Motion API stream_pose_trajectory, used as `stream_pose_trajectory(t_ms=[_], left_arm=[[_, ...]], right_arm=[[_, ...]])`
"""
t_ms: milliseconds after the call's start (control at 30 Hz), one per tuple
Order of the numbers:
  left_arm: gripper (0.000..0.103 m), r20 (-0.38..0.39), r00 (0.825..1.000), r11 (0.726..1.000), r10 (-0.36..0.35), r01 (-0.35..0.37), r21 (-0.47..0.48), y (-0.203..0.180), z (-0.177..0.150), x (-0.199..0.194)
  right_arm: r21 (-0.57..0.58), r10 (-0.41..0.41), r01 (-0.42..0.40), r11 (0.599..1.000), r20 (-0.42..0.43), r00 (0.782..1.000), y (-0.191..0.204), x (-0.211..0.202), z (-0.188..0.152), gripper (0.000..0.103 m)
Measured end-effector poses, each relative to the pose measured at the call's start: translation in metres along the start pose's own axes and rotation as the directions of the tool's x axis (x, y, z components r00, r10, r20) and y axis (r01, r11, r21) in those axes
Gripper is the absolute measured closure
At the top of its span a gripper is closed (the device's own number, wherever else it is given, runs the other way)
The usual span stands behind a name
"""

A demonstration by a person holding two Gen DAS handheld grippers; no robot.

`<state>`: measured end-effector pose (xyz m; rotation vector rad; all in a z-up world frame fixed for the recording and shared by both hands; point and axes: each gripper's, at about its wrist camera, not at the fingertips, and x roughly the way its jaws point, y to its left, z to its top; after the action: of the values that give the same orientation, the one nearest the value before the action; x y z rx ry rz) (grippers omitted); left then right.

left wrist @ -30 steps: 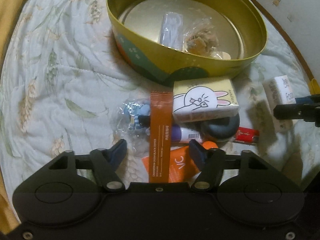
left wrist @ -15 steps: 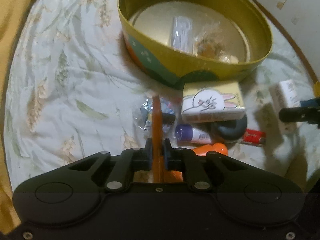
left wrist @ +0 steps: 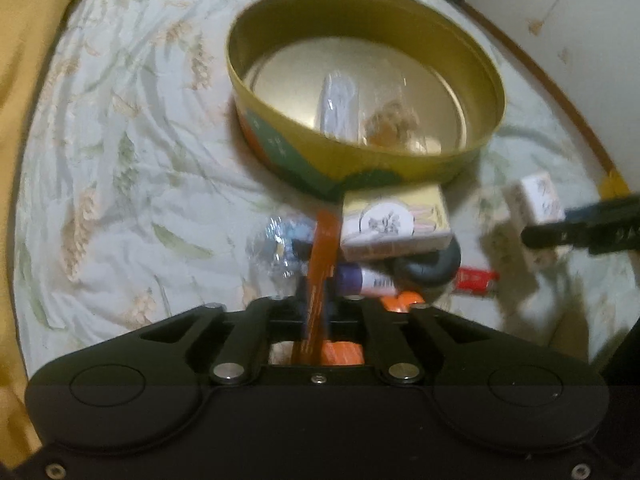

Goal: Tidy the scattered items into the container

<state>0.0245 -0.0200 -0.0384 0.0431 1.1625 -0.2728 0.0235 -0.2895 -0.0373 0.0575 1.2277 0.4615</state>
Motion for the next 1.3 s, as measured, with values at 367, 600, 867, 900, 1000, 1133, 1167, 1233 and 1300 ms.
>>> stream_pose_trajectory(t_ms=[367,600,867,900,1000,1133,1167,1233,1300], left_arm=[[0.099,-0.100,0.994,0.999,0.032,-0.029,0.039,-0.006,-0.003,0.041],[0.100,0.022,0.999,0.999,-0.036,0.035,0.017,-0.007,-0.003,0.004],[0.100,0.044,0.995,0.996,-0.092,0.092,-0.014,-0.005,0.000,-0.009],[0.100,0.046,0.994,0.995,-0.095,0.096,-0.029,-0.005,0.001,-0.009],[0.100,0.046,0.994,0.992,-0.102,0.105,-0.067,-0.001,-0.002,-0.007],[0.100,0.074,0.993,0.991,-0.087,0.094,-0.094,0.001,-0.005,-0.007],[0.100,0.083,0.992,0.989,-0.091,0.099,-0.109,0.002,-0.005,-0.007],[0.100,0.101,0.991,0.986,-0.088,0.102,-0.136,0.006,-0.005,-0.008],[0.100,0.122,0.989,0.981,-0.079,0.099,-0.168,0.012,-0.004,-0.010]], right_arm=[[-0.013,-0.001,0.001,1.000,-0.006,1.000,0.003,0.001,-0.001,0.047],[-0.014,0.005,-0.005,1.000,-0.002,1.000,0.003,0.000,-0.002,0.047],[-0.032,0.001,-0.001,0.999,0.001,1.000,0.008,-0.001,-0.003,0.047],[-0.033,-0.001,0.001,0.999,-0.001,1.000,0.008,-0.001,-0.003,0.047],[-0.032,-0.007,0.007,0.999,-0.001,1.000,0.008,-0.003,-0.004,0.047],[-0.039,-0.008,0.008,0.999,0.015,1.000,0.011,-0.010,-0.002,0.047],[-0.039,-0.008,0.009,0.999,0.020,1.000,0.011,-0.012,-0.001,0.047],[-0.045,-0.012,0.013,0.999,0.031,0.999,0.013,-0.016,0.001,0.047],[-0.049,-0.016,0.018,0.999,0.041,0.999,0.015,-0.020,0.005,0.047]])
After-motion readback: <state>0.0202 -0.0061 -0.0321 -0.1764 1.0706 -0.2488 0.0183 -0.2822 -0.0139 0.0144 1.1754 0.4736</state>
